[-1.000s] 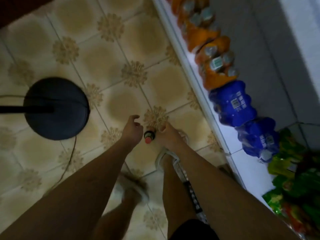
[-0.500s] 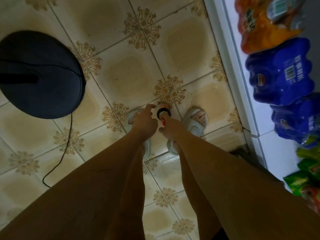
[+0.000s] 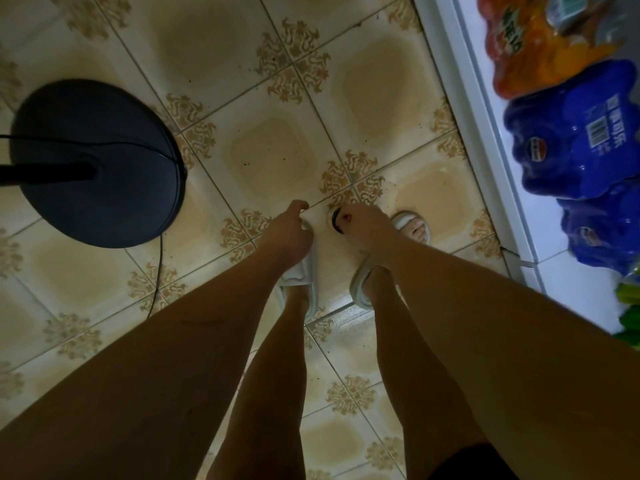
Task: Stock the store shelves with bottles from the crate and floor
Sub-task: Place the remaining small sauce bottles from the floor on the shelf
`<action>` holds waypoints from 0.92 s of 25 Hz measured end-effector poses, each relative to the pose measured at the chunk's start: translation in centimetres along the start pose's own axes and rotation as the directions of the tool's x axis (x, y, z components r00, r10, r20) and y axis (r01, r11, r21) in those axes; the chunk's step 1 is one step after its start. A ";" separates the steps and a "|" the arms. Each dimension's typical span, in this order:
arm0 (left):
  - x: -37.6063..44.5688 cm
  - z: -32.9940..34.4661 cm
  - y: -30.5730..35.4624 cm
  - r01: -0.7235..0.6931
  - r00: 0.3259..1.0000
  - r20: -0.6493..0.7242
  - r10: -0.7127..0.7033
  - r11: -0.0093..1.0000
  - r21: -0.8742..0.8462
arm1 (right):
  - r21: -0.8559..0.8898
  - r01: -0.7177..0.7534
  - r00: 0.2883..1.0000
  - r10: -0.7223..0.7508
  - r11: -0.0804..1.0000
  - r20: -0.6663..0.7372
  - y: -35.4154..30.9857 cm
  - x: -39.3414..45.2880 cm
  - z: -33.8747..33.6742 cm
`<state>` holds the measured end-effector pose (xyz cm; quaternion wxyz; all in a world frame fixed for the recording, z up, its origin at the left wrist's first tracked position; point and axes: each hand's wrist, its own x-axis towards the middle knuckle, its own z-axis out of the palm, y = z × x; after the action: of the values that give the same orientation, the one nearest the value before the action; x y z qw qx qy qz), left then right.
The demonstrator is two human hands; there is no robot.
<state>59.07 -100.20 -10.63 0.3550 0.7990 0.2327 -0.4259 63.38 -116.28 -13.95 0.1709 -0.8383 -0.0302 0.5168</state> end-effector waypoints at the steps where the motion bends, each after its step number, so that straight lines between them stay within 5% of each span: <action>1: -0.3 -0.2 0.1 -0.009 1.000 0.010 0.009 1.000 0.011 | 0.017 -0.002 0.998 0.001 1.000 0.057 -0.7 0.0 -1.9; 8: -0.8 -4.1 5.2 -0.140 0.990 0.036 0.139 0.990 0.021 | 0.001 0.154 0.931 -0.145 0.988 0.335 -8.0 -3.3 -17.6; 11: 0.1 -6.6 8.6 -0.227 0.974 -0.033 0.226 0.972 -0.054 | -0.122 0.191 0.893 -0.121 0.974 0.433 -12.0 -5.0 -22.2; 14: 1.1 -8.9 10.6 -0.250 0.963 0.056 0.263 0.953 -0.170 | -0.176 0.197 0.878 -0.094 0.964 0.469 -15.0 -6.6 -25.4; 17: 0.5 -10.7 12.5 -0.251 0.966 0.037 0.255 0.964 -0.083 | -0.116 0.211 0.913 -0.153 0.971 0.378 -15.0 -9.2 -28.1; 20: -1.2 -13.9 16.4 -0.343 0.939 0.068 0.338 0.937 0.073 | 0.104 0.229 0.969 -0.236 0.968 0.069 -12.3 -12.2 -29.8; 23: -3.3 -18.2 22.6 -0.426 0.900 0.157 0.407 0.897 0.116 | 0.318 0.184 0.967 -0.113 0.930 -0.230 -9.7 -15.9 -30.9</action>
<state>81.89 -100.99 7.53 0.3923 0.8251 0.0007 -0.4066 84.38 -118.69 15.30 0.3526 -0.8412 0.0127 0.4097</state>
